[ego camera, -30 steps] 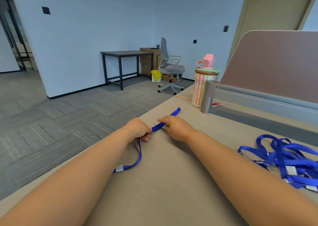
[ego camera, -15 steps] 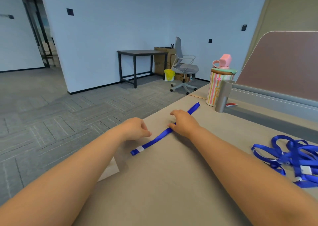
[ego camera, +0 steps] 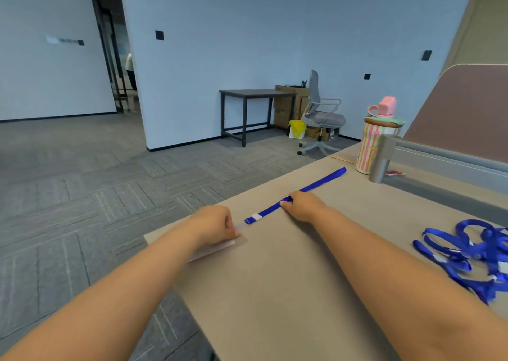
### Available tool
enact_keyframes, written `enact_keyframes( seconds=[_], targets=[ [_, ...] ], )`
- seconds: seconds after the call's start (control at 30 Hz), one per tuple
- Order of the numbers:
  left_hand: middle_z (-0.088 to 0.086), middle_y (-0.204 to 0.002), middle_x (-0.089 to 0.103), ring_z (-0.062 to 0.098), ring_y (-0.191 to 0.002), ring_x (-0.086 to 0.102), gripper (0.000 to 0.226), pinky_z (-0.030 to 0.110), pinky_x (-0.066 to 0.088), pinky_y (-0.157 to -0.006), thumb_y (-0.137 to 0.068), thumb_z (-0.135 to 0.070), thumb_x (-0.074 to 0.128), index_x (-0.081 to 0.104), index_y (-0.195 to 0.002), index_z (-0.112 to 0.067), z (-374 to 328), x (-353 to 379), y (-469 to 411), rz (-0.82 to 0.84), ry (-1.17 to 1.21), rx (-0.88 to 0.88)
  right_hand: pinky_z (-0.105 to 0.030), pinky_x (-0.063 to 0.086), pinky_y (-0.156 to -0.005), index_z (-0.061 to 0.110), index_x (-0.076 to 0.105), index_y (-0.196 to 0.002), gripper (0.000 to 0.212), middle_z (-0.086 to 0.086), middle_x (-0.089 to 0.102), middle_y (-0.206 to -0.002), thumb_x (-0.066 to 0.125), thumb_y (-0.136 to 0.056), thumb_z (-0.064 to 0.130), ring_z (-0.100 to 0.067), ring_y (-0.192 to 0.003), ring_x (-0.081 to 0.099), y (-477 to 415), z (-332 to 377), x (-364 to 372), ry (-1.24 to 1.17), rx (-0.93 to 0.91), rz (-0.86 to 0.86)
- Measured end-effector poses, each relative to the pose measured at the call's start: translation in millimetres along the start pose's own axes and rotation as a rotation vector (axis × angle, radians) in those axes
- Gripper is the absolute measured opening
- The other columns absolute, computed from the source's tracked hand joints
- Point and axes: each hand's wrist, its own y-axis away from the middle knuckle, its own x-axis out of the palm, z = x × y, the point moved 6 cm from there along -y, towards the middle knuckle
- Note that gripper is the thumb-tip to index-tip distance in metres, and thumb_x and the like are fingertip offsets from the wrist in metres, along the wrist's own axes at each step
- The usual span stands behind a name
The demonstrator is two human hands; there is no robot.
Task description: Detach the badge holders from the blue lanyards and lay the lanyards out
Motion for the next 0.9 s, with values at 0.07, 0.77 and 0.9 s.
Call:
enact_keyframes(
  seconds=[0.07,0.77,0.9],
  targets=[
    [0.005,-0.096,0.061,0.018,-0.082,0.051,0.027,0.026,0.038,-0.064,-0.086,-0.04,0.06,0.054,-0.092,-0.014,1.8,1.8,5.9,-0.036,0.041,-0.053,-0.043,0.029,-0.111,0.008,0.031,-0.142,0.06,-0.011,0.03,-0.15,0.028,-0.097,0.048,-0.027,-0.138,0.03,-1.5,5.9,6.6,0.005,-0.007,0.032],
    [0.002,-0.098,0.061,0.02,-0.092,0.057,0.021,0.027,0.037,-0.069,-0.091,-0.036,0.051,0.061,-0.102,-0.022,17.6,4.1,21.1,-0.399,0.026,0.067,-0.05,0.011,-0.116,0.019,0.012,-0.149,0.071,-0.005,0.004,-0.159,0.024,-0.092,0.06,-0.026,-0.146,0.004,-12.2,10.6,17.2,0.063,0.014,-0.004],
    [0.003,-0.1,0.06,0.021,-0.095,0.057,0.022,0.029,0.041,-0.074,-0.091,-0.035,0.05,0.062,-0.103,-0.021,18.8,2.9,20.7,-0.392,0.015,0.096,-0.049,0.014,-0.115,0.017,0.014,-0.148,0.07,-0.006,0.008,-0.158,0.026,-0.092,0.058,-0.026,-0.146,0.007,-11.9,10.9,16.3,0.045,0.013,-0.017]
  ],
)
